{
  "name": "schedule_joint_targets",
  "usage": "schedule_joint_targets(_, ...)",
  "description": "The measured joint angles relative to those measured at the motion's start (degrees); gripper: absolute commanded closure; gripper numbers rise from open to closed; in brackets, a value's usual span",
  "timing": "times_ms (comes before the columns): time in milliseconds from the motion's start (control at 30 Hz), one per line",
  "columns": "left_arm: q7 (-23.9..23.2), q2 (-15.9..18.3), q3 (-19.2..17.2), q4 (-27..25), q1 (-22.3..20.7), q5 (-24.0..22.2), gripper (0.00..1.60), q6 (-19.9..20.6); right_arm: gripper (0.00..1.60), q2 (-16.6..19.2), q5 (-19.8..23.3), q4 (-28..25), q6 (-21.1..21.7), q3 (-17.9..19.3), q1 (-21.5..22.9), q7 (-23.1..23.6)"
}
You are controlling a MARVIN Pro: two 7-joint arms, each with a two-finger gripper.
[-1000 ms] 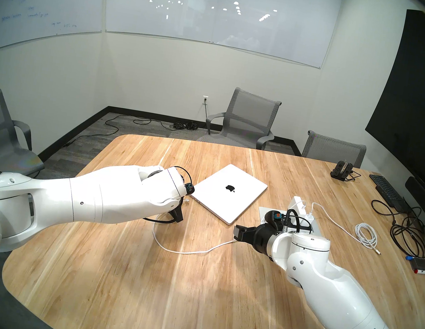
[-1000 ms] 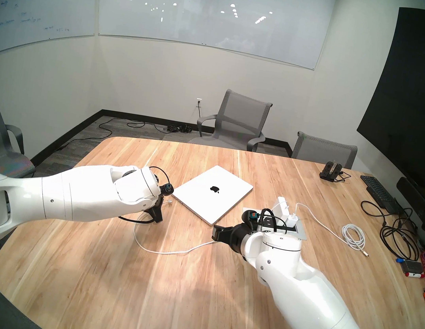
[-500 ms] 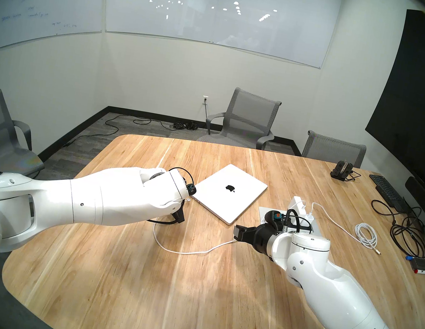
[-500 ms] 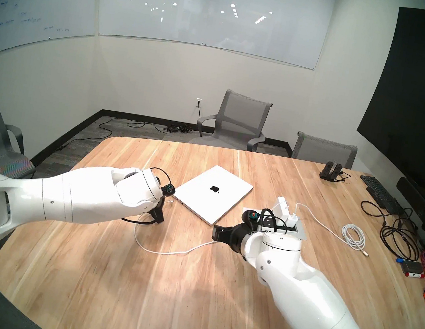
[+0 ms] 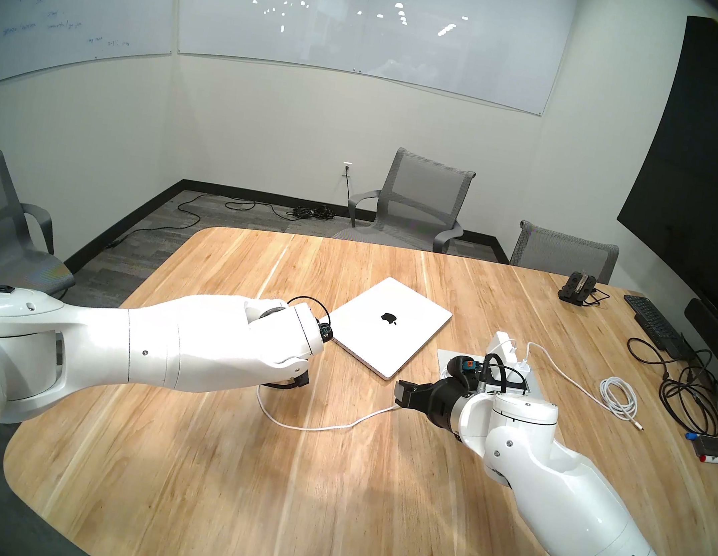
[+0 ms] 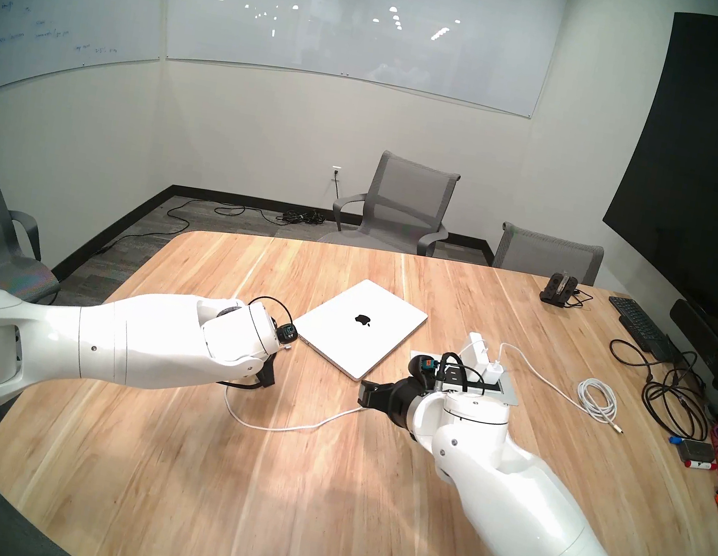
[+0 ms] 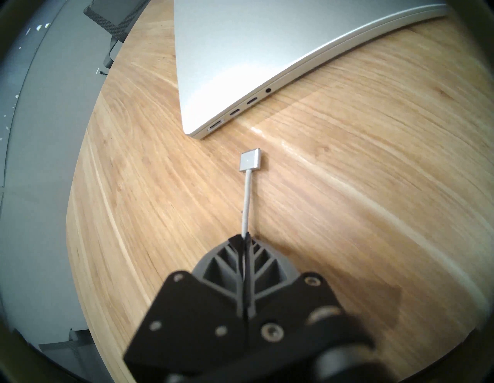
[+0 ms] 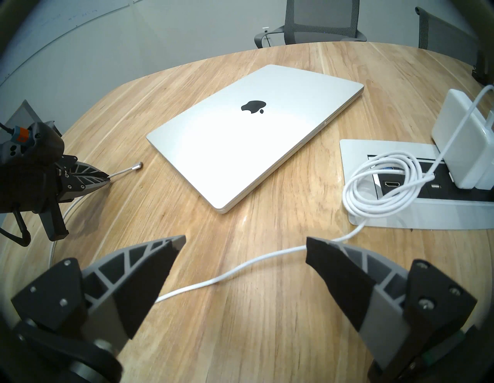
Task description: Plug the charging cable into the port of a MacBook
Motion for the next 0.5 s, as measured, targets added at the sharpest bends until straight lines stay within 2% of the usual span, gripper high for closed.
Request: schedule_joint_targets(500,3.9,-0.8,0.5,-0.3,-1.4,-2.8,1.60,0.0,0.00,0.0,0.0,0.0,0.0,0.0,0.0,0.0)
